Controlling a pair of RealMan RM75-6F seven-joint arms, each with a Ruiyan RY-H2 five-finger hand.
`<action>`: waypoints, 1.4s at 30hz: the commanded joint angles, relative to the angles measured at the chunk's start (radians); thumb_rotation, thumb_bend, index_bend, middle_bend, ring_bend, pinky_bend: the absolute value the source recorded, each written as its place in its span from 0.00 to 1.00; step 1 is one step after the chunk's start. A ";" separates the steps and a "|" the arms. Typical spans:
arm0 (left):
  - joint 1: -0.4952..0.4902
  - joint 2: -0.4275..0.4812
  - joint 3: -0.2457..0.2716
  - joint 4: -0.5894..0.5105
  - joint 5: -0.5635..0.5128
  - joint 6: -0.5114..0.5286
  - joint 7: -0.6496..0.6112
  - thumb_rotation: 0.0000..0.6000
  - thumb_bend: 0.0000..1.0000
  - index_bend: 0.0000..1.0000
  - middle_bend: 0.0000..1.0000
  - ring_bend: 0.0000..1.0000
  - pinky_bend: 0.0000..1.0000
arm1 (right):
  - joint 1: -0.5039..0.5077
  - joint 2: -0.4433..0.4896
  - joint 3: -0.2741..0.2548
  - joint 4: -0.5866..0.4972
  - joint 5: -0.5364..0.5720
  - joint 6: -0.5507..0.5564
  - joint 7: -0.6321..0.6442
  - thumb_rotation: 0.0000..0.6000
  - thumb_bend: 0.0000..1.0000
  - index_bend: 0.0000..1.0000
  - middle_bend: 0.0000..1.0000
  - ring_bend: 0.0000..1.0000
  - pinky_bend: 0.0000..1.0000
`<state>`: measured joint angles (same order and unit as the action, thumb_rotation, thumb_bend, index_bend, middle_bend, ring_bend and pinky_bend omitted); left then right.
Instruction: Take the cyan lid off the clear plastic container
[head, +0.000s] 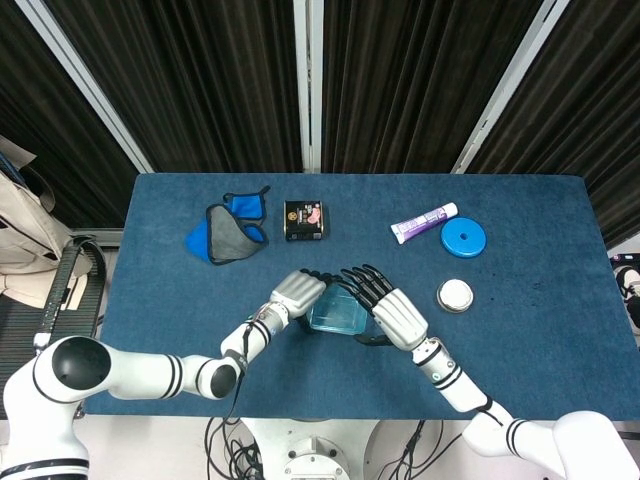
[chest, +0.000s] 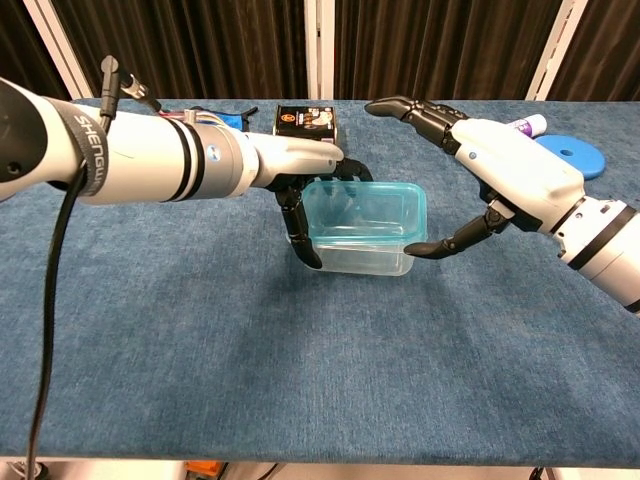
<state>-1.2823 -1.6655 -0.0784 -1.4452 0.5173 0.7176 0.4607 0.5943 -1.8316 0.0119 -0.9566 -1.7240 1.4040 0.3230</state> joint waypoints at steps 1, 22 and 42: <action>0.000 -0.001 -0.001 0.001 0.000 0.001 0.002 1.00 0.11 0.13 0.19 0.18 0.20 | -0.001 0.002 0.001 -0.003 0.001 0.002 0.001 1.00 0.03 0.00 0.00 0.00 0.00; 0.034 0.024 -0.027 -0.034 0.072 -0.026 -0.074 1.00 0.10 0.05 0.13 0.11 0.15 | -0.001 -0.023 0.010 0.047 0.005 0.032 0.022 1.00 0.40 0.20 0.13 0.00 0.00; 0.056 0.034 -0.022 -0.057 0.122 -0.013 -0.093 1.00 0.10 0.04 0.12 0.11 0.15 | 0.017 -0.032 0.034 0.042 0.010 0.051 0.005 1.00 0.54 0.30 0.18 0.00 0.00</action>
<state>-1.2267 -1.6320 -0.1000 -1.5013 0.6391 0.7045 0.3683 0.6106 -1.8642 0.0461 -0.9138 -1.7140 1.4557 0.3300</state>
